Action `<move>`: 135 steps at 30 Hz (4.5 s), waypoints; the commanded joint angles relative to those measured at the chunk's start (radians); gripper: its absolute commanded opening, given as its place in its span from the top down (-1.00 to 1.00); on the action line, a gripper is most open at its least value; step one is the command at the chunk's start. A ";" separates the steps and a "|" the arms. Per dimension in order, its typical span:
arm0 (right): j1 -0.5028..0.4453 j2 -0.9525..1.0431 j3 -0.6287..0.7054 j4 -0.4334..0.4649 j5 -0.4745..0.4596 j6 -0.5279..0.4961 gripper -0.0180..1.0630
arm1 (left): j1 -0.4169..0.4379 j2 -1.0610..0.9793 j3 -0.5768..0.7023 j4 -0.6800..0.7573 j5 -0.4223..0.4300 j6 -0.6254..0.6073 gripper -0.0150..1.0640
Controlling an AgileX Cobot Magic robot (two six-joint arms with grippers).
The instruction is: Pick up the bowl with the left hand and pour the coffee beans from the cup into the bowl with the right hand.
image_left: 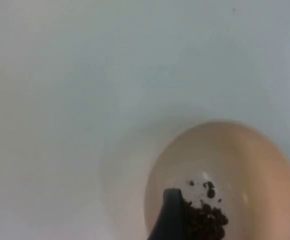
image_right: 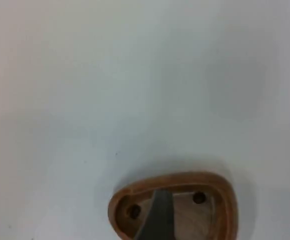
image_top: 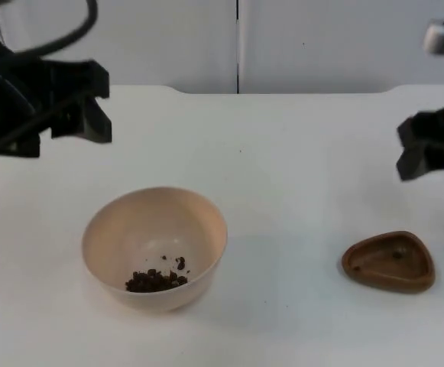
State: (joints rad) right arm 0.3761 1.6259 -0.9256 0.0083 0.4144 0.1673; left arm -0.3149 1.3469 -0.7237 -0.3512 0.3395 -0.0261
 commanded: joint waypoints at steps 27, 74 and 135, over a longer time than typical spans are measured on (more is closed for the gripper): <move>-0.005 -0.760 0.002 -0.008 0.277 -0.115 -0.33 | 0.002 -0.600 0.001 0.083 0.195 -0.006 -0.29; -0.005 -1.561 0.240 0.132 0.573 -0.345 -0.33 | 0.002 -1.271 0.010 0.185 0.688 0.176 -0.29; -0.005 -1.626 0.409 0.014 0.666 -0.219 -0.33 | 0.002 -1.347 0.229 0.281 0.734 0.039 -0.29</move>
State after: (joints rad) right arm 0.3761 0.0020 -0.5223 0.0308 1.0940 -0.0627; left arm -0.3149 0.0046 -0.4995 -0.0752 1.0707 0.0195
